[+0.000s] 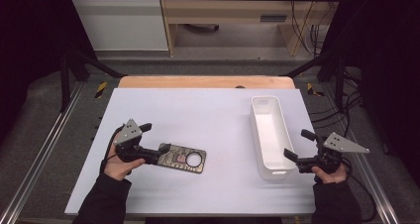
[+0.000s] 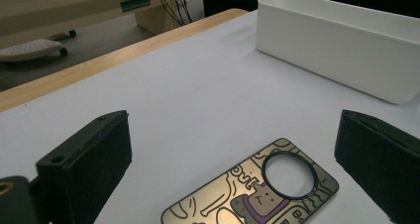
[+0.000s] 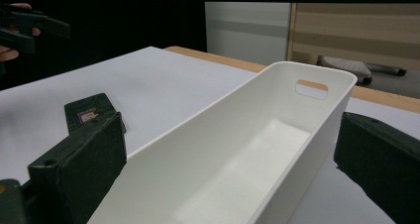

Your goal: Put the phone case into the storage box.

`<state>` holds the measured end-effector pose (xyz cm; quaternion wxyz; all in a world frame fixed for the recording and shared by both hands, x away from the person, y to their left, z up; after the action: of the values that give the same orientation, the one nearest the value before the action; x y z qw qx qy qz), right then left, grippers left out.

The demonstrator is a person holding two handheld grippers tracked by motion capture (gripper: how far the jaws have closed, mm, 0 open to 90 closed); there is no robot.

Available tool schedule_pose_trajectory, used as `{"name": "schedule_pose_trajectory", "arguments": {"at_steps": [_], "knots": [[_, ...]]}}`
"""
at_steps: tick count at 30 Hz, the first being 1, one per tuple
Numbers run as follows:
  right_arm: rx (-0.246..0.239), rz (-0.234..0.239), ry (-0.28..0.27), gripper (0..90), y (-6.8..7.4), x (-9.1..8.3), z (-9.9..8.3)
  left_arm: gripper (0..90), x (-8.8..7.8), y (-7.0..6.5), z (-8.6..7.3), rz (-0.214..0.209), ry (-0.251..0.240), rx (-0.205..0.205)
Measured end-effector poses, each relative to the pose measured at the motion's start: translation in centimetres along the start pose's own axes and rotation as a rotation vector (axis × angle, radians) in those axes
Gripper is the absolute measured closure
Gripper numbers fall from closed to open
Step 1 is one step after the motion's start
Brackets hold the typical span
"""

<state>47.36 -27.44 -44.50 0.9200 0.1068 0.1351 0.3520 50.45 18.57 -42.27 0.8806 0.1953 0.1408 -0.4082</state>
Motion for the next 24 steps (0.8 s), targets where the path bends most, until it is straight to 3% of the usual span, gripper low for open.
{"name": "schedule_pose_trajectory", "arguments": {"at_steps": [10, 17, 24], "knots": [[0.000, -0.001, 0.002, 0.4, 0.0, 0.0, 0.0, 1.8, 2.4, 0.0, -0.4, -0.005, 0.067, 0.012], [0.000, -0.001, 0.003, 0.4, 0.0, 0.0, 0.0, 5.6, 3.8, 0.5, -1.2, 0.005, 0.118, -0.021], [-0.003, -0.001, 0.009, 0.4, 0.0, 0.1, -0.1, 21.2, 4.6, 1.0, -2.1, 0.033, 0.155, -0.066]]}}
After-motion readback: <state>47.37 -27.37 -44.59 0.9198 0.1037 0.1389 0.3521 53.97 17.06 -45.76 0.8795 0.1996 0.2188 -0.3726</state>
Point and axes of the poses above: each handheld gripper's, and its own axes: x roughly forward along the jaws, z roughly out of its top, y roughly to its left, the point moved 6 cm from there along x, roughly forward along the jaws, and after that the axes turned 12 degrees about x, right-handed, at the moved point
